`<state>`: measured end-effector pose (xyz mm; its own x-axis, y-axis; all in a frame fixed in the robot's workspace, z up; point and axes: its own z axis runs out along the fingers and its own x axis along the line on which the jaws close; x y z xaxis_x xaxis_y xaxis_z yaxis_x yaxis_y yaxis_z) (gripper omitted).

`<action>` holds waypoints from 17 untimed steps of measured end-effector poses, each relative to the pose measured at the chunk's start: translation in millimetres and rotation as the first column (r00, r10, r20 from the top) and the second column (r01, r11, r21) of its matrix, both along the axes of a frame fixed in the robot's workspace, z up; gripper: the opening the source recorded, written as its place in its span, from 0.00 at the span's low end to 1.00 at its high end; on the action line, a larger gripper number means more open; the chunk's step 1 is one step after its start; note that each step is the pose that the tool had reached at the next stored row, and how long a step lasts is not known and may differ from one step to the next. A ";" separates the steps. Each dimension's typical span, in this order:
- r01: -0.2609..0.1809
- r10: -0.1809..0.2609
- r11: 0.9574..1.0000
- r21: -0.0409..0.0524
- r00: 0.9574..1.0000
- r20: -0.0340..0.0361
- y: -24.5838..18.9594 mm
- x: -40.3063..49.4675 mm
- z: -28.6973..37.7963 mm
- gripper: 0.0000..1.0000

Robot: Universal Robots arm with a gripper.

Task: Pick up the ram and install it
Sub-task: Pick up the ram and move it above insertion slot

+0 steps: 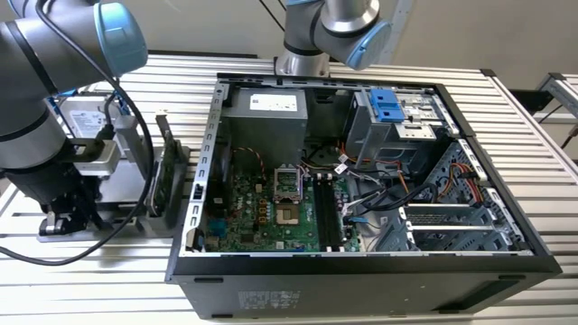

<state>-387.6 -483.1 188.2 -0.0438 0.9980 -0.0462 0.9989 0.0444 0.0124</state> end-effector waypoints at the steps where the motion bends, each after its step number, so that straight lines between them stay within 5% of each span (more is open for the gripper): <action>1: 0.000 0.000 1.000 0.000 1.000 0.000 0.0 0.0 0.0 0.00; 17: 0.000 0.000 1.000 0.000 1.000 0.000 0.0 0.0 3.6 0.00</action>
<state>-387.6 -483.1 191.9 -0.0438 0.9980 -0.0457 0.9989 0.0444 0.0126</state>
